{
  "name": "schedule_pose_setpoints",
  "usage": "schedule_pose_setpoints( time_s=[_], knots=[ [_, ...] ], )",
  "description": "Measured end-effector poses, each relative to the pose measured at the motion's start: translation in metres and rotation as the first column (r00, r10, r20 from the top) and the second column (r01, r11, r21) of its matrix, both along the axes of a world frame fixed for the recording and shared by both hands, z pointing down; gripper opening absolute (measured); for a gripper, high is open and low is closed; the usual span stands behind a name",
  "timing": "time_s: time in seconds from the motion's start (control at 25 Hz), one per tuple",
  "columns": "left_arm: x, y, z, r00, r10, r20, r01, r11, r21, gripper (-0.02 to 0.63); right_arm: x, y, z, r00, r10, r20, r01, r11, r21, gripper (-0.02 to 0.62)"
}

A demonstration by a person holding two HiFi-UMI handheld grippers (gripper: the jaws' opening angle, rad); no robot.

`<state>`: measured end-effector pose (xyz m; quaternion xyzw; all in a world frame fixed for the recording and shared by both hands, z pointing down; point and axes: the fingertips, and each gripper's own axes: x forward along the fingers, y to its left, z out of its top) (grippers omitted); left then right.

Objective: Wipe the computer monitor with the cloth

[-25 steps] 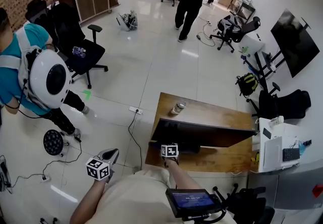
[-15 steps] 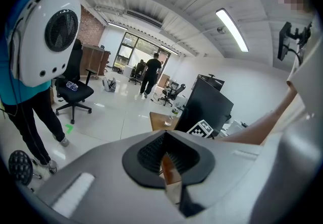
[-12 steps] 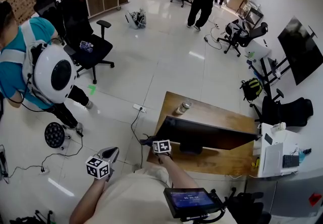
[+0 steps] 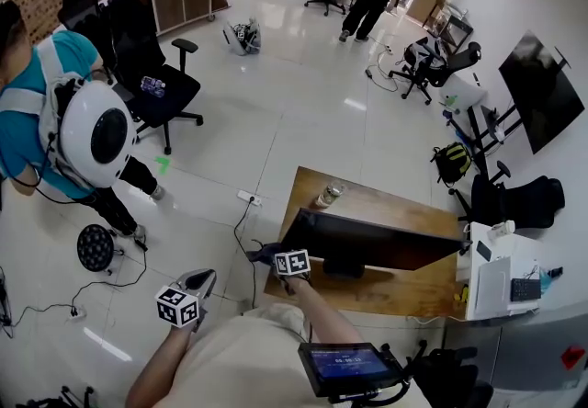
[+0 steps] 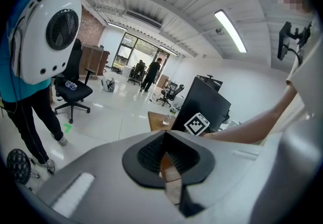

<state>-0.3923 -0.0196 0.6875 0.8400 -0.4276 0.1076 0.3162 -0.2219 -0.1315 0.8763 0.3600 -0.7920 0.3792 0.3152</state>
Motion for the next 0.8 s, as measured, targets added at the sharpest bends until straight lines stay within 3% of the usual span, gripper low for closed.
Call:
schedule_pose_setpoints(
  time_s=[0.24, 0.8],
  knots=[
    [0.006, 0.002, 0.000, 1.000, 0.007, -0.014, -0.007, 1.000, 0.002, 0.003, 0.004, -0.003, -0.022, 0.998, -0.018, -0.054, 0.022, 0.996, 0.083, 0.091],
    [0.023, -0.002, -0.003, 0.999, 0.027, -0.025, -0.026, 0.999, 0.018, 0.003, 0.002, -0.015, -0.080, 1.000, -0.008, 0.008, 0.006, 0.978, 0.207, 0.091]
  ],
)
